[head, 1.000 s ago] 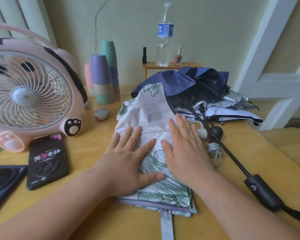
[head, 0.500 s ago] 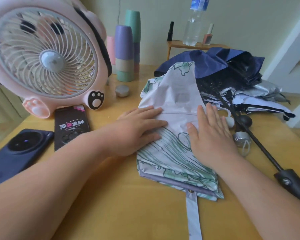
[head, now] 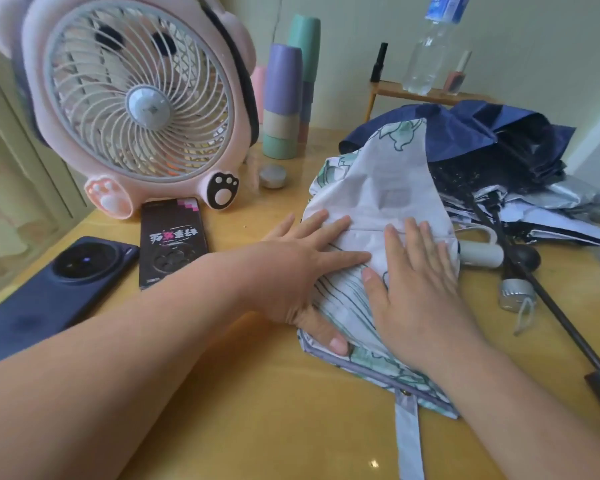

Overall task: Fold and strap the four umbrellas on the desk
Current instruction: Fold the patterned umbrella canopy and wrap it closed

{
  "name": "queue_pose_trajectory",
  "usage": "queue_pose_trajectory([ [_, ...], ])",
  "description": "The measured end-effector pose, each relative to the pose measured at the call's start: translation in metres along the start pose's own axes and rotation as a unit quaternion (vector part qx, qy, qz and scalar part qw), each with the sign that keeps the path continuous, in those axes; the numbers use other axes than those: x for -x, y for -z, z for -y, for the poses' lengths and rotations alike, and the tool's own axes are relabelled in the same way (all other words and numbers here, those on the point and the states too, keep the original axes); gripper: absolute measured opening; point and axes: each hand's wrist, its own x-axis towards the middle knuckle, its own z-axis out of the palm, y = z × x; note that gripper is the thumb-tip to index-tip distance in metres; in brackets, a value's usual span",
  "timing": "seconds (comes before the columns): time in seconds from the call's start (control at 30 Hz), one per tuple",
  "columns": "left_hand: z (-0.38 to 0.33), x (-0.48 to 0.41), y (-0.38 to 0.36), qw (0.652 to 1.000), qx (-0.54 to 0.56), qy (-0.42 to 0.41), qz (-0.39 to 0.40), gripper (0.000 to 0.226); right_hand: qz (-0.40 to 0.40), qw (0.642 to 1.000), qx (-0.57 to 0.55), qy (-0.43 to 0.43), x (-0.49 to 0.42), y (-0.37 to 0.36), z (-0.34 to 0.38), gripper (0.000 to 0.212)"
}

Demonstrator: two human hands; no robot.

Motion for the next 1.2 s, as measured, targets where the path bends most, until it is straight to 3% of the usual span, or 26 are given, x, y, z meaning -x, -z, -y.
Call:
queue_pose_trajectory([
  [0.2, 0.006, -0.001, -0.008, 1.0, 0.002, -0.011, -0.012, 0.131, 0.039, 0.997, 0.015, -0.061, 0.008, 0.002, -0.01, 0.086],
  [0.37, 0.006, 0.002, -0.003, 0.998, 0.02, -0.019, -0.049, 0.121, 0.022, 0.995, 0.007, -0.101, 0.005, -0.001, -0.01, 0.108],
  [0.47, 0.003, 0.003, -0.001, 0.981, 0.106, -0.004, -0.165, 0.09, 0.007, 0.994, -0.001, -0.11, 0.003, -0.002, -0.01, 0.112],
  [0.57, 0.003, -0.005, -0.002, 0.923, 0.182, 0.056, -0.333, 0.05, 0.004, 0.993, -0.007, -0.115, 0.002, -0.001, -0.011, 0.112],
  [0.63, 0.001, -0.012, 0.005, 0.895, 0.205, 0.126, -0.375, 0.045, 0.007, 0.993, -0.012, -0.115, 0.002, 0.001, -0.012, 0.112],
  [0.77, -0.001, -0.026, 0.018, 0.895, 0.241, 0.227, -0.3, 0.071, 0.001, 0.993, -0.02, -0.113, 0.004, 0.002, -0.013, 0.11],
  [0.87, 0.0, -0.032, 0.02, 0.885, 0.275, 0.26, -0.272, 0.076, 0.0, 0.993, -0.029, -0.111, 0.004, 0.003, -0.014, 0.11],
  [1.0, 0.005, -0.036, 0.017, 0.851, 0.359, 0.284, -0.255, 0.07, -0.008, 0.993, -0.035, -0.109, 0.005, 0.001, -0.015, 0.11],
  [1.1, 0.007, -0.037, 0.021, 0.834, 0.414, 0.263, -0.25, 0.047, -0.013, 0.993, -0.042, -0.106, 0.005, 0.001, -0.015, 0.106],
  [1.2, 0.007, -0.042, 0.029, 0.857, 0.383, 0.242, -0.248, 0.028, -0.019, 0.992, -0.067, -0.106, 0.006, 0.004, -0.018, 0.097],
])
